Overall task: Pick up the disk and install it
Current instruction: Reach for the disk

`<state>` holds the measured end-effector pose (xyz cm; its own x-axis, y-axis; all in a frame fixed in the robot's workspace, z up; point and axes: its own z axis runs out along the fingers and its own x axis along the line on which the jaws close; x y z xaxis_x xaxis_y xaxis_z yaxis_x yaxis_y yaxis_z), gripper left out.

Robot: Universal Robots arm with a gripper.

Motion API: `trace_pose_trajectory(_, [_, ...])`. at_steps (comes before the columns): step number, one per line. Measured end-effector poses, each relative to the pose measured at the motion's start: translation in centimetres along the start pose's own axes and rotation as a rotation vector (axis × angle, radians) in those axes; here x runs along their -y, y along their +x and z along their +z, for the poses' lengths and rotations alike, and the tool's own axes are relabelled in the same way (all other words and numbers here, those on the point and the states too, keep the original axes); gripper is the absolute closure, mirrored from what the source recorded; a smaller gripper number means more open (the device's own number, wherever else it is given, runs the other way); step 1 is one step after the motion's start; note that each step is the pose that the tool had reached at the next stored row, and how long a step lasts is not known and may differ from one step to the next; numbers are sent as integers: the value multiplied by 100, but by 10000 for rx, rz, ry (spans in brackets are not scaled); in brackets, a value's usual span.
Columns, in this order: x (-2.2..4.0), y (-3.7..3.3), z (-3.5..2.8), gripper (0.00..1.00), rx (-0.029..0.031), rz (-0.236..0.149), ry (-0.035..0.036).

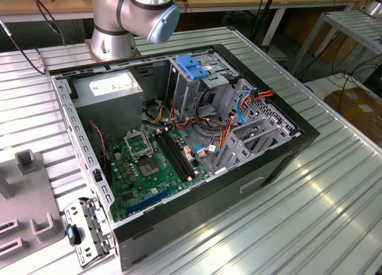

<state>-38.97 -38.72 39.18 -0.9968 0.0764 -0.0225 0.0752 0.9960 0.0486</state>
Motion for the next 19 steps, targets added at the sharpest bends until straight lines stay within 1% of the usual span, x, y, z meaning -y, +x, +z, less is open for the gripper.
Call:
trace_pose_trajectory(17, [17,224,-6,89,-1,-1,1])
trace_pose_trajectory(19, [20,263,-6,89,1,0,0])
